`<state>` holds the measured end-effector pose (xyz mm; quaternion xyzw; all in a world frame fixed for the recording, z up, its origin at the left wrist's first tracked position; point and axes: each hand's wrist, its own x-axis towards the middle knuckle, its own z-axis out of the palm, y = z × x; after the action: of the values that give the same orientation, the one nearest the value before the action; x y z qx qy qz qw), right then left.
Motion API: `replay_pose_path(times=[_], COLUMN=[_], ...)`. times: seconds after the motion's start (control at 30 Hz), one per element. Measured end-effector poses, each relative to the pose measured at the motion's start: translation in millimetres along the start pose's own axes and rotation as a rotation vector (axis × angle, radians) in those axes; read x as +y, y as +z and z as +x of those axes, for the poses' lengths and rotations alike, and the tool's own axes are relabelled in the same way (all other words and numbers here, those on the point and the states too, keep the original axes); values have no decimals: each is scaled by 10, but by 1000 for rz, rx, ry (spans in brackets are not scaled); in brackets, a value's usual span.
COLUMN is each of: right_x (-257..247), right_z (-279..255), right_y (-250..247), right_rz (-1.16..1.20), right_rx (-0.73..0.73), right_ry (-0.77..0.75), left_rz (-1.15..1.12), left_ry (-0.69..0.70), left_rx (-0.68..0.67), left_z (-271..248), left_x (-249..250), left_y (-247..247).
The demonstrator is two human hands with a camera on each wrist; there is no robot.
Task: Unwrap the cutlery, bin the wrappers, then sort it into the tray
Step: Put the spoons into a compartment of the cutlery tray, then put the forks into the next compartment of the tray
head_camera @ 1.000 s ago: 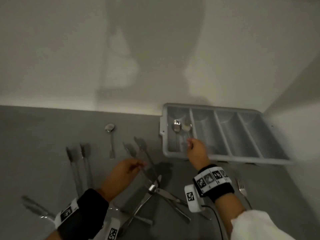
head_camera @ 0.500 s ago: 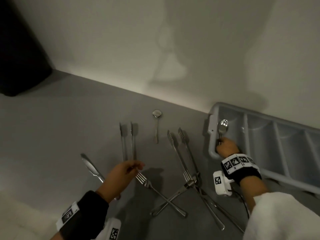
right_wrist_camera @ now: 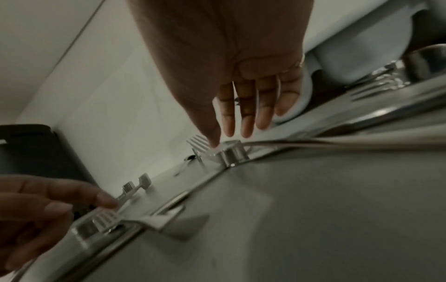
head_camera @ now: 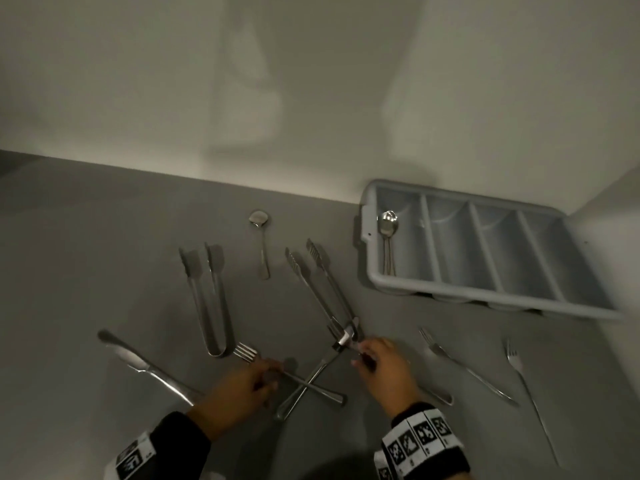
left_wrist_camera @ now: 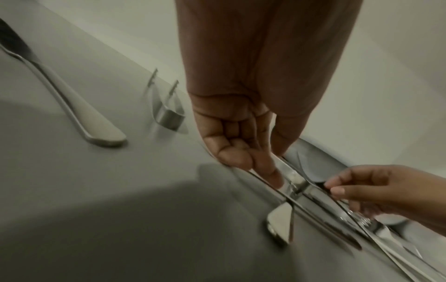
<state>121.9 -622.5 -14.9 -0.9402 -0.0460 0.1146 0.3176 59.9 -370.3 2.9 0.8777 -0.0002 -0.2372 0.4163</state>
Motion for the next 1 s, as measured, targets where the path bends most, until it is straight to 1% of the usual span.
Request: replay_pose_path(times=[0.03, 0.1, 0.2, 0.27, 0.37, 0.5, 0.57, 0.63, 0.73, 0.83, 0.87, 0.93, 1.0], right_x=[47, 88, 102, 98, 37, -111, -149, -152, -149, -70, -31, 46, 121], right_z=[-37, -94, -168, -212, -269, -299, -264, -178, 42, 388, 537, 850, 1141], right_y=[42, 102, 149, 143, 59, -203, -373, -561, -909, -1301, -1433, -1625, -1708], right_rz=[-14, -57, -97, -73, 28, 91, 125, 214, 339, 333, 305, 220, 116], right_rx=[-38, -49, -26, -5, 104, 251, 309, 376, 542, 628, 636, 594, 473], right_ry=[29, 67, 100, 106, 82, 78, 92, 131, 95, 74, 85, 139, 227], left_rz=[0, -32, 34, 69, 239, 289, 243, 141, 25, -74, -117, -186, -234], left_ry=[9, 8, -22, -35, -38, -10, -8, -9, -1, 15, 26, 67, 74], left_rx=[-30, -75, -55, -50, -24, 76, 131, 203, 326, 446, 464, 485, 469], left_z=[13, 51, 114, 160, 228, 228, 226, 231, 206, 217, 235, 286, 310], left_x=[10, 20, 25, 26, 13, 5, 2, -9, 102, 249, 305, 382, 511], left_y=[38, 98, 137, 145, 141, 97, 27, -44, -151, -247, -279, -327, -359])
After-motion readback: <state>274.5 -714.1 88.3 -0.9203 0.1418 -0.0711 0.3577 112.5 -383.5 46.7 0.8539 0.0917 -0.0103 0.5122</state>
